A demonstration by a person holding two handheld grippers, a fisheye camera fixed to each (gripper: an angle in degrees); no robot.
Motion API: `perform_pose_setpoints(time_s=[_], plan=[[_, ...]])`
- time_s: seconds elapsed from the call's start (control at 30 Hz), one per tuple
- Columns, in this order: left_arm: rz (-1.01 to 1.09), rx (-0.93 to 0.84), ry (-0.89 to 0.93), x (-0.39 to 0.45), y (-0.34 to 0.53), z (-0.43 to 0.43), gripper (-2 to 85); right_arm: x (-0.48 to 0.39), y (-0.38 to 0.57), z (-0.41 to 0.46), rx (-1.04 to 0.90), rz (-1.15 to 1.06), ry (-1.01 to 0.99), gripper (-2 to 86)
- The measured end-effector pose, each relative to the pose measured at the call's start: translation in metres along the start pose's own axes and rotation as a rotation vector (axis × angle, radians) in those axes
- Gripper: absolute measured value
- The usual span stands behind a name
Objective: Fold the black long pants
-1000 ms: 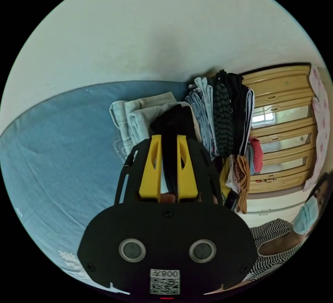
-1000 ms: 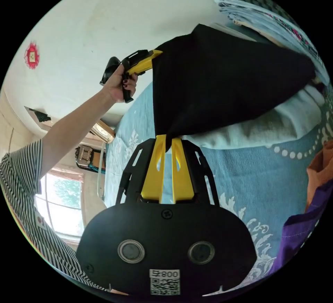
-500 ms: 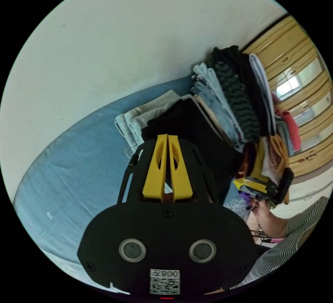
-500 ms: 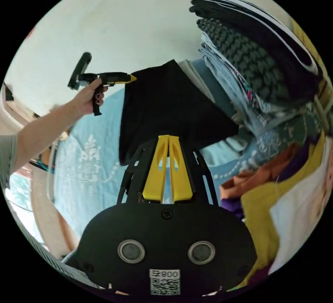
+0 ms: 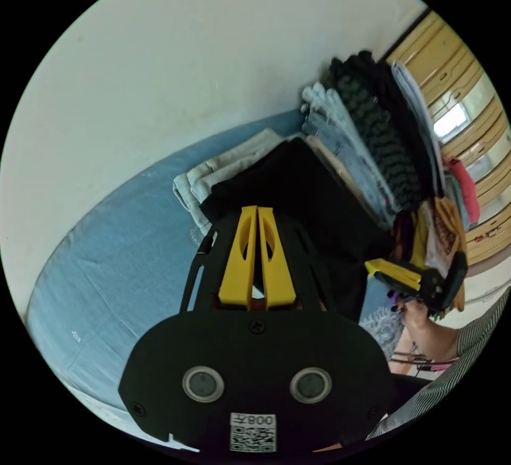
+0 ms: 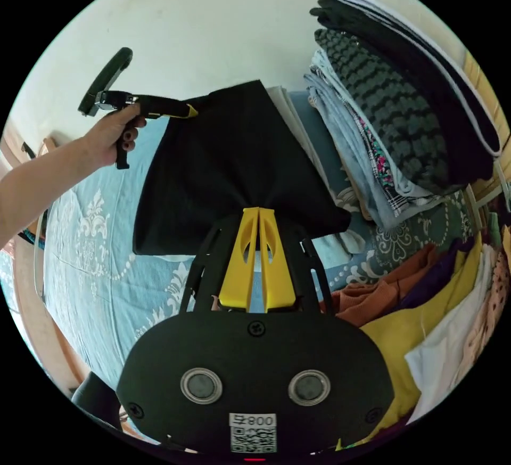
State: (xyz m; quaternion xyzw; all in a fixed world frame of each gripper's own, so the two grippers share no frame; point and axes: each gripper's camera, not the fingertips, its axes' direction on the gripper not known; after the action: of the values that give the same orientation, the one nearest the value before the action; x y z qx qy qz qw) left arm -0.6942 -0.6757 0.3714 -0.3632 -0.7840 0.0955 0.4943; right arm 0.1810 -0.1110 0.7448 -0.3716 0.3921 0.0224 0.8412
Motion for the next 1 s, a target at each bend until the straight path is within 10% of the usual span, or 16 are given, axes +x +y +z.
perform_pose_setpoints(time_s=[0.63, 1.0], plan=[[0.059, 0.075, 0.207, 0.074, 0.131, -0.023, 0.1, 0.107, -0.022, -0.066, -0.078, 0.015, -0.096, 0.5], [0.03, 0.044, 0.392, 0.093, 0.236, -0.039, 0.1, 0.191, -0.088, -0.273, 0.478, -0.067, 0.201, 6.2]])
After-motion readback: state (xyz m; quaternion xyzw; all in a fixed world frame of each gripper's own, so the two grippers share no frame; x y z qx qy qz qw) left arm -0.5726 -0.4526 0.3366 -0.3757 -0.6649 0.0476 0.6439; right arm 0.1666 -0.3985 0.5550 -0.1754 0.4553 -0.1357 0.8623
